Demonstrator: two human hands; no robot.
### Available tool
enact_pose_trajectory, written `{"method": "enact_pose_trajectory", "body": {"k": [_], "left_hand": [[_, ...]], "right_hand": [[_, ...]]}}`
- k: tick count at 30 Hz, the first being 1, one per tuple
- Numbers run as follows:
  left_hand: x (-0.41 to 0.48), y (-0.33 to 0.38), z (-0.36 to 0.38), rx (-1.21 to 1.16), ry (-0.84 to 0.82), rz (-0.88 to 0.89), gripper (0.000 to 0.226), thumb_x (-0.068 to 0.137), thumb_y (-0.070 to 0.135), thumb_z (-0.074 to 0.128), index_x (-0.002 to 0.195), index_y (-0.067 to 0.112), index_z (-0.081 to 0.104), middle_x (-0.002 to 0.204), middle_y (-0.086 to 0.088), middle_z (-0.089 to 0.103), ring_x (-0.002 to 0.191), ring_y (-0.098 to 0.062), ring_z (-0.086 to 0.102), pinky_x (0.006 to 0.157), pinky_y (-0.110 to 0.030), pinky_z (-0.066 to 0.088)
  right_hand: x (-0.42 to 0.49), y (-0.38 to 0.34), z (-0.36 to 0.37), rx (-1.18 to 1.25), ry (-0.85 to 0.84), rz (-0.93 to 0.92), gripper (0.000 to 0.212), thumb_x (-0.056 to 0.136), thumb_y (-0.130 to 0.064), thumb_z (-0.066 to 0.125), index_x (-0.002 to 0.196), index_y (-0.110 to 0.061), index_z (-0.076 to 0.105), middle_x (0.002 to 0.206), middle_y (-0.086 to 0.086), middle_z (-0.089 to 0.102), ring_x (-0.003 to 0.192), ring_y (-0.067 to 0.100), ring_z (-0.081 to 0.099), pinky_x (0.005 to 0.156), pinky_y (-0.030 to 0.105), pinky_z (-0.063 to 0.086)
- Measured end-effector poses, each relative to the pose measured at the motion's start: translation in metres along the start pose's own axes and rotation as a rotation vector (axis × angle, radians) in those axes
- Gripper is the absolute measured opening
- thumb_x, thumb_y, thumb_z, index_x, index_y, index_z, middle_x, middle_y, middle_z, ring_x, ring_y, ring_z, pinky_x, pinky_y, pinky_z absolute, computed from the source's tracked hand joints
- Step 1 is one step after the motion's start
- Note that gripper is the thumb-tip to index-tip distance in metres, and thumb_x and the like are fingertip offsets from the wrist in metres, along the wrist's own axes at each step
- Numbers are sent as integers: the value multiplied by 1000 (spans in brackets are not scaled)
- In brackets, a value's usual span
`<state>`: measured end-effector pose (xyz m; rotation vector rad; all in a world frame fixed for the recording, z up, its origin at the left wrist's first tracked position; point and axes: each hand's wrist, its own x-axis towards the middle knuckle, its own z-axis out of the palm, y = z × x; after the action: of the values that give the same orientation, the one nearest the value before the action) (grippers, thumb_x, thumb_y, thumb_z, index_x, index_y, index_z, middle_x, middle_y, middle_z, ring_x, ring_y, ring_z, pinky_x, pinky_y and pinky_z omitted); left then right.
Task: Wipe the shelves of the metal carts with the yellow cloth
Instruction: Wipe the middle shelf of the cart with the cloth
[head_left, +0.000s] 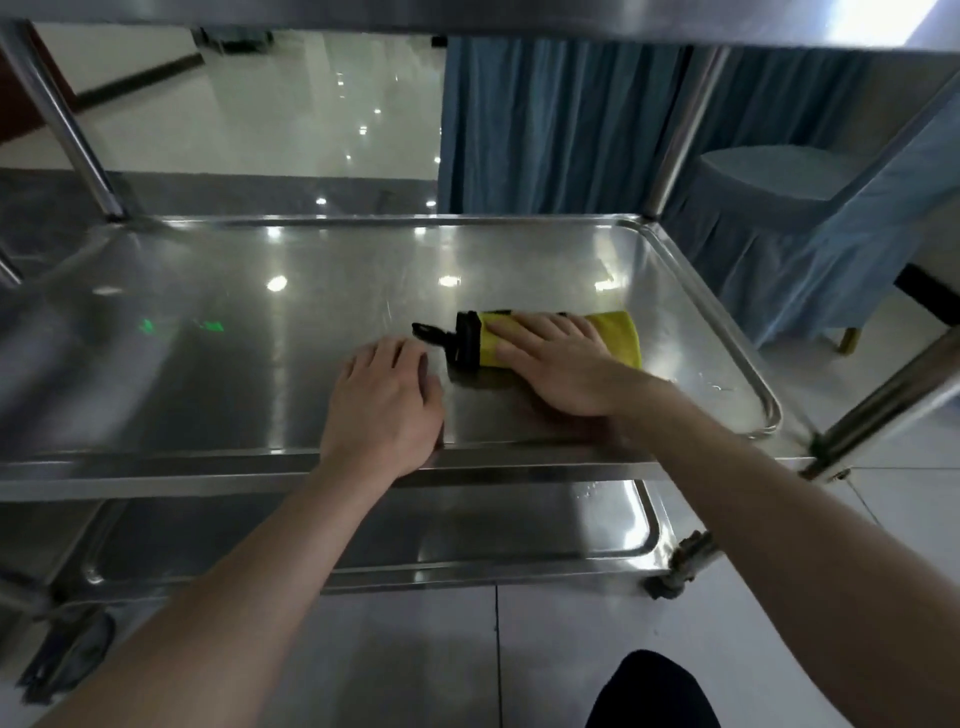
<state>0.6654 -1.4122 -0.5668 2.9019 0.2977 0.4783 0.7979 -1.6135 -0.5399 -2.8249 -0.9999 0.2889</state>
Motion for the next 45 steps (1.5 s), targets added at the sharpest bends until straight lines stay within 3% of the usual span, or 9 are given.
{"method": "enact_pose_trajectory", "body": {"k": [6,12,17,25,30,33,37,41,45], "left_hand": [[-1,-2,5,42,35,16,28,106,30,43,119,15,62,119,-7,63,108,-35,59,97,-46,44],[-1,-4,4,25,35,37,26,109,29,46,124,14,61,123,-8,64,110,-30,60,102,-45,47],[1,-5,5,17,42,26,32,108,31,46,132,14,60,129,-8,63,116,-30,59,104,-46,46],[4,-2,5,7,104,1,27,107,25,46,124,14,65,121,-10,66,111,-35,61,97,-48,48],[8,-2,6,-19,64,-49,43,102,37,34,116,15,69,115,-14,69,109,-41,62,95,-50,50],[11,-4,4,-19,-12,-85,44,106,40,34,121,16,68,122,-17,68,117,-41,61,104,-50,48],[18,22,-6,51,-89,-130,55,107,46,33,130,9,66,135,-21,65,130,-39,57,114,-48,42],[21,84,4,32,-52,41,52,109,45,35,137,13,64,139,-15,63,134,-36,55,116,-47,38],[17,101,27,-16,-44,90,43,108,41,33,124,19,66,125,-6,64,122,-33,59,109,-45,42]], "right_hand": [[-93,-11,13,-16,2,-67,76,96,-74,-9,167,-52,4,177,-17,5,162,8,0,130,37,-7],[79,26,-19,-24,65,79,65,105,-70,6,167,-49,16,177,-10,18,163,24,15,130,49,7],[147,28,-34,92,65,148,64,109,-67,14,168,-44,22,176,-4,21,163,26,13,130,53,2],[-1,-3,5,9,60,-11,83,91,-77,-6,167,-50,13,178,-7,13,164,20,8,131,51,2],[-81,-24,23,36,120,-48,78,95,-76,0,166,-50,21,176,-9,22,162,15,16,132,45,5],[-106,-1,20,59,120,-33,60,108,-67,13,165,-52,23,175,-12,23,161,10,15,131,41,2],[-142,66,9,-14,61,110,61,106,-67,2,166,-54,8,177,-15,11,164,11,6,131,51,-4],[-150,84,3,-191,-28,62,86,87,-74,-20,167,-47,-6,179,-6,0,165,21,-1,131,58,1],[-146,85,4,-187,-14,44,61,108,-59,2,166,-46,-11,179,-4,-3,165,22,-3,130,61,1]]}}
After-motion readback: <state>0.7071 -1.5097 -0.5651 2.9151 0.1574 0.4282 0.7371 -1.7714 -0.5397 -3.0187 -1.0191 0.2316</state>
